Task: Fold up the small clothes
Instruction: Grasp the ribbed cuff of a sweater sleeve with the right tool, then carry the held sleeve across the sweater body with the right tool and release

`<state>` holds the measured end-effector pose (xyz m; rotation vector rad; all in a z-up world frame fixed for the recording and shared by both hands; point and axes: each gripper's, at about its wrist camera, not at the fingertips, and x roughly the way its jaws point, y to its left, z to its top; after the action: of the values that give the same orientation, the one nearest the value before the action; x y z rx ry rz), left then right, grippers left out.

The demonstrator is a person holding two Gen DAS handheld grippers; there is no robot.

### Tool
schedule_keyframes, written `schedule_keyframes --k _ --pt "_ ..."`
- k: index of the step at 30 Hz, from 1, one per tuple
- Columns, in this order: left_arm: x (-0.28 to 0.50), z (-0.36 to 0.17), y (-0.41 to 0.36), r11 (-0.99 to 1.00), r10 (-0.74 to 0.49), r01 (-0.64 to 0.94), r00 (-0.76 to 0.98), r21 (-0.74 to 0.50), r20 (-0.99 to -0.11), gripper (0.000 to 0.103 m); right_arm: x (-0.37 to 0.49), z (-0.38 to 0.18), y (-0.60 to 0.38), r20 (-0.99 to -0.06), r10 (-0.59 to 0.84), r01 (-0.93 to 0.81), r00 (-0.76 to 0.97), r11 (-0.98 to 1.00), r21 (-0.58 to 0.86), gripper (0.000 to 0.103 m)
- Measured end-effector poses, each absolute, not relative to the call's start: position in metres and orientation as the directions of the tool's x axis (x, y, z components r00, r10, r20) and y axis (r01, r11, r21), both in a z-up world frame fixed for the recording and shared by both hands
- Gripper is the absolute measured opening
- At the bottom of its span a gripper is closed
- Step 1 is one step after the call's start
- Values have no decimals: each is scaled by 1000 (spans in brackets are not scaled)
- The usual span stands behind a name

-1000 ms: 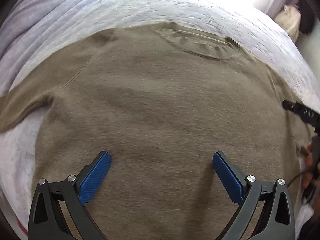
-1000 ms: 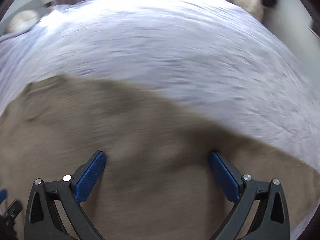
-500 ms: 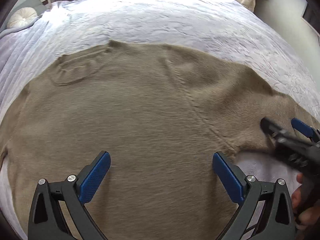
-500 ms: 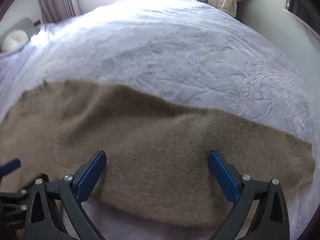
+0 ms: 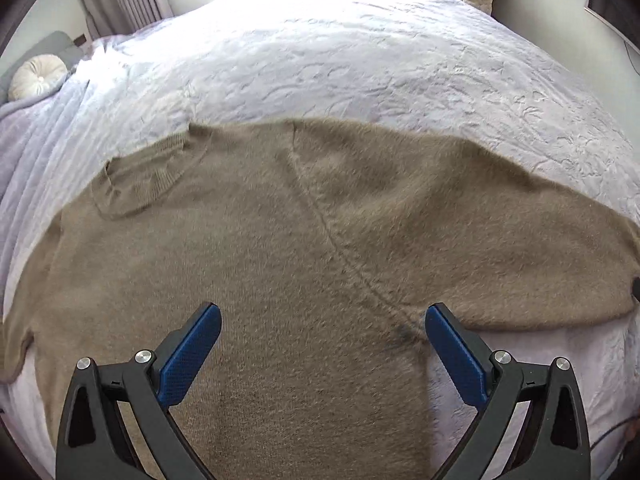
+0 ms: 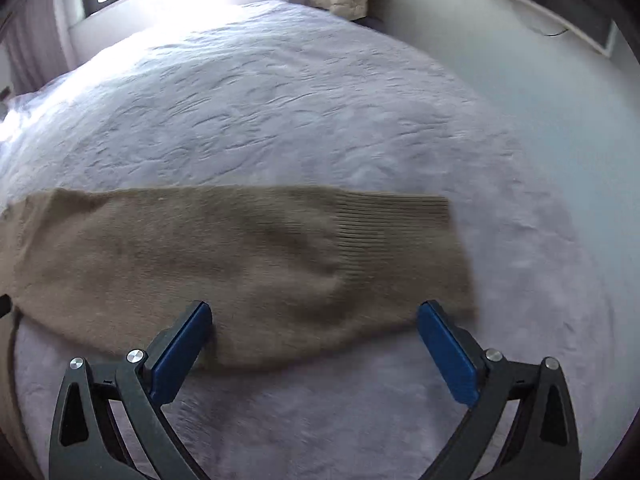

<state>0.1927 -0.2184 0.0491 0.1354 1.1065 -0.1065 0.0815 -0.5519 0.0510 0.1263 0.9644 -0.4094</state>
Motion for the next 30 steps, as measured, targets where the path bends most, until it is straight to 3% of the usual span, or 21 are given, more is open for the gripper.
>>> schedule_keyframes --k 4,9,17,19,21,24,28,30 --pt "195 54 -224 986 -8 151 462 70 -887 103 48 55 -559 -810 -119 374 575 918 130 102" --pt "198 55 -231 983 5 157 489 93 -872 103 57 31 -582 -836 -93 436 541 881 185 102" --pt "215 44 -234 987 1 142 487 80 -873 103 83 33 -582 -784 -5 374 620 881 289 100" --pt "223 39 -230 990 -2 126 476 66 -879 103 91 31 -582 -779 8 378 627 871 314 89" --pt "231 34 -226 993 -7 105 458 47 -889 103 95 32 -584 -784 -22 400 620 869 292 70" --pt "244 20 -217 997 -37 83 413 -3 -910 103 101 34 -589 -781 -42 419 623 861 288 55" --pt "248 15 -219 995 -43 100 430 0 -902 103 99 35 -593 -774 -55 418 631 865 279 42" --pt "252 10 -223 995 -34 99 430 10 -902 103 101 34 -592 -776 -67 414 627 872 260 27"
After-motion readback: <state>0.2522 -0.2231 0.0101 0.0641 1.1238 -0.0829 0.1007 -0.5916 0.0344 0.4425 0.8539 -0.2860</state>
